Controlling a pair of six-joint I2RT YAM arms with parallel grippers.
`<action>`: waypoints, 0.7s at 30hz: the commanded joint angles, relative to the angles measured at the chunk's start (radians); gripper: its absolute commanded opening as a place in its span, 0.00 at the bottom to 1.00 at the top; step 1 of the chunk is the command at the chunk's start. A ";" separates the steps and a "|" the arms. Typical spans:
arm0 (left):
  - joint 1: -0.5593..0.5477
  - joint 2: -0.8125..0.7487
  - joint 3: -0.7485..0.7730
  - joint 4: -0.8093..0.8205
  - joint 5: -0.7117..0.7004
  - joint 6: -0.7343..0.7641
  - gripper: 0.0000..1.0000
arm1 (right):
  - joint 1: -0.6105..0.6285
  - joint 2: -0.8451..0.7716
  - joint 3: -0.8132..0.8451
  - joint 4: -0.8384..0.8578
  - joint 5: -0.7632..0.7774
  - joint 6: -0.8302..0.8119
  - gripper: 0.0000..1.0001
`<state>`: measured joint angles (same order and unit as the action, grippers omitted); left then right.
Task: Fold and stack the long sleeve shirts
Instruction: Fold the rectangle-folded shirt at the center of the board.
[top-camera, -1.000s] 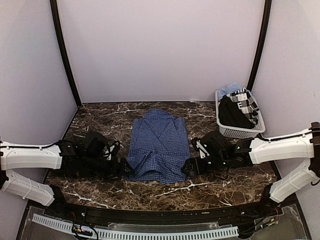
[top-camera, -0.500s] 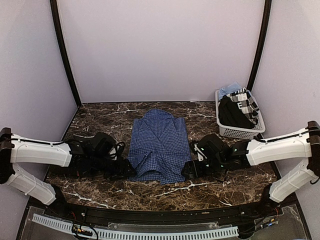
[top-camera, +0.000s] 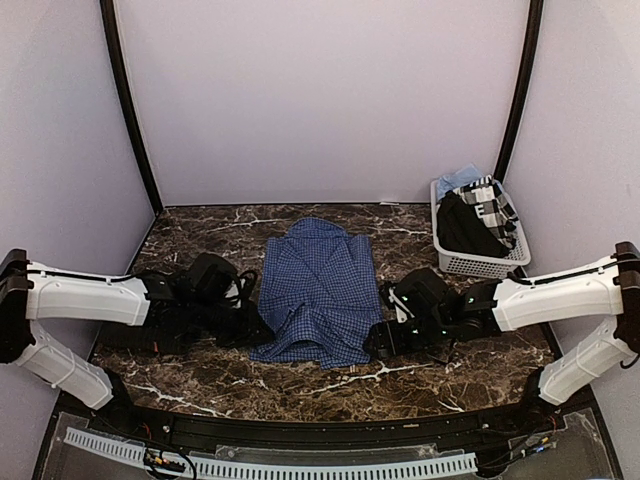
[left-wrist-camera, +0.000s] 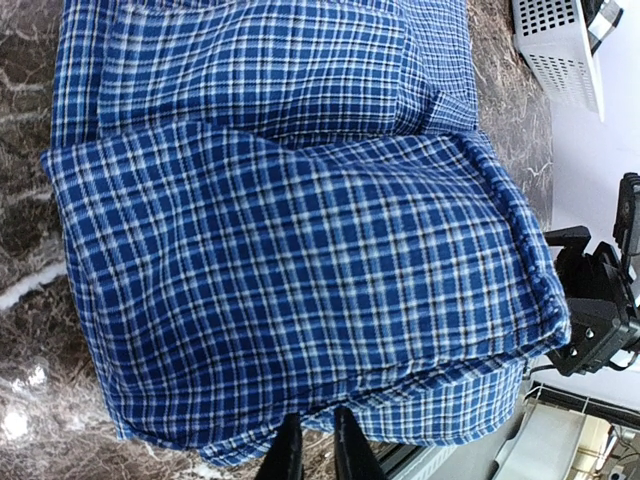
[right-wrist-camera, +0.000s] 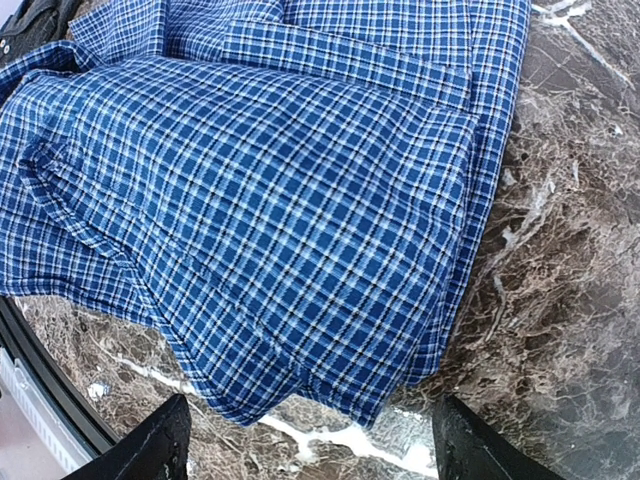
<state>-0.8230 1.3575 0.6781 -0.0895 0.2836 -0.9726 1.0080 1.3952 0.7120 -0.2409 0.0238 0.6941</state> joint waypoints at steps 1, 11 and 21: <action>-0.005 0.000 0.031 0.013 -0.028 0.011 0.10 | 0.013 -0.010 -0.013 -0.002 0.017 -0.004 0.80; -0.005 0.001 0.041 -0.012 -0.027 0.022 0.06 | 0.041 -0.009 -0.027 -0.011 0.037 0.002 0.80; -0.005 -0.105 -0.034 -0.138 -0.066 0.046 0.33 | 0.045 0.032 -0.008 0.026 0.031 0.009 0.75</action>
<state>-0.8230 1.3273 0.6865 -0.1463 0.2474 -0.9470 1.0409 1.4021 0.6914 -0.2462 0.0463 0.6949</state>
